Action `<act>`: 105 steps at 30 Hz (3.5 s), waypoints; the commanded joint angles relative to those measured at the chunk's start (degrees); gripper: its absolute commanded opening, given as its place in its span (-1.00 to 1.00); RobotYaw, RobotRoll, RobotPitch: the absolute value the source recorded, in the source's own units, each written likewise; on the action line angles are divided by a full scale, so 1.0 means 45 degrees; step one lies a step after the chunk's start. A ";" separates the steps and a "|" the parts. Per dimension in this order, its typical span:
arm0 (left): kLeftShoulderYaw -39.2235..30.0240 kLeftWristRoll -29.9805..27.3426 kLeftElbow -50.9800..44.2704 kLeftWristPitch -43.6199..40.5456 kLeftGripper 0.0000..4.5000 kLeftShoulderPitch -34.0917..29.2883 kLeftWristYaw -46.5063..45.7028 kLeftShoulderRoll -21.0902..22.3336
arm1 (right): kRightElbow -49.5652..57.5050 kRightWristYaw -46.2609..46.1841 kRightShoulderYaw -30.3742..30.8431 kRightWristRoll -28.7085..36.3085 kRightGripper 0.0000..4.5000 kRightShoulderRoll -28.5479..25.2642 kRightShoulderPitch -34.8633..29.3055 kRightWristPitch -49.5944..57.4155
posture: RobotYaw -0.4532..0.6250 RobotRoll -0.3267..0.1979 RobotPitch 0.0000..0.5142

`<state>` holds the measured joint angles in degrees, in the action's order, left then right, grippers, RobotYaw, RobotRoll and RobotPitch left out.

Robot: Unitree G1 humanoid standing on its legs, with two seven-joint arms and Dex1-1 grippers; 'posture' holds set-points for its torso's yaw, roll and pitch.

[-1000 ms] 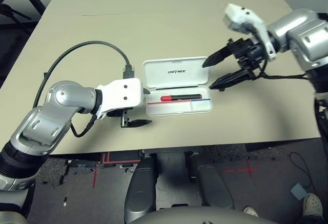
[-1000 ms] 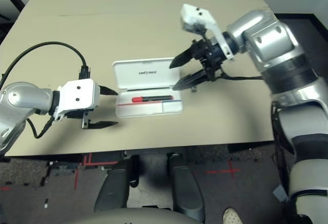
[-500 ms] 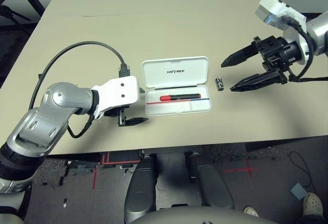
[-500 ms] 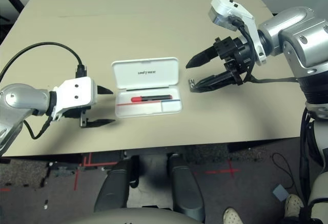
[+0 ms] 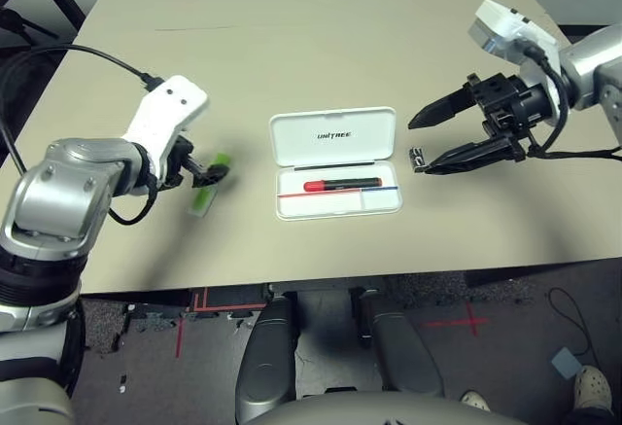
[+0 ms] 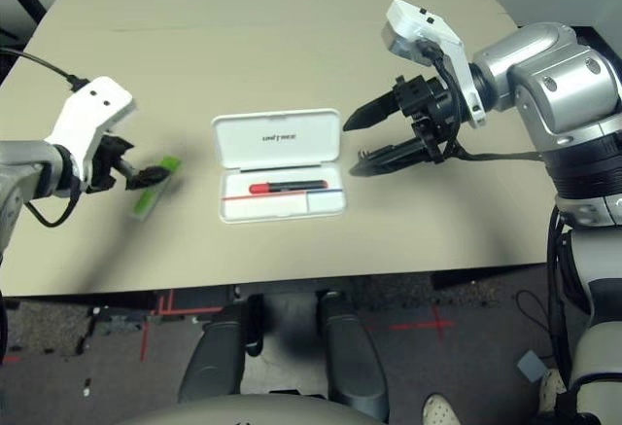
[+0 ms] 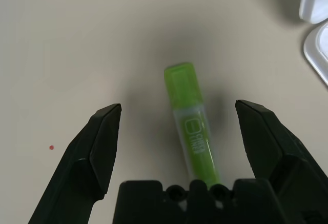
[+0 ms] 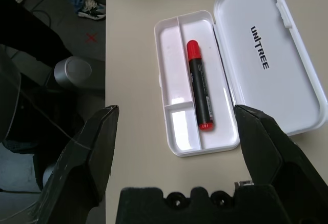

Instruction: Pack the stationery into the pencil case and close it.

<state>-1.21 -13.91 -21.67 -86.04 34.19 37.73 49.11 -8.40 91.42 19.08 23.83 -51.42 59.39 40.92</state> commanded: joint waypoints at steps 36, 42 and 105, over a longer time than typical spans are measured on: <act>0.0596 -0.0731 0.2091 0.0635 0.24 -0.1450 -0.1751 -0.1333 | 0.0558 -0.0154 -0.0542 -0.0711 1.00 -0.0048 -0.0626 0.0006 | -0.09 0.25 -0.06; 0.0733 -0.0831 0.1914 0.0621 -0.52 -0.1393 -0.1618 -0.1149 | 0.0528 -0.0192 -0.0528 -0.0775 1.00 0.0013 -0.0635 -0.0047 | -0.09 0.25 -0.06; 0.8270 0.2612 0.0414 0.8439 -0.52 0.2628 0.5653 -0.1571 | 0.0019 -0.0171 -0.0305 -0.2099 1.00 0.0368 -0.0932 -0.0843 | -0.16 0.25 -0.04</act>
<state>34.86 -2.77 -19.55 -47.40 46.33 62.75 42.25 -9.16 90.57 17.34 14.97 -49.70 55.69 37.56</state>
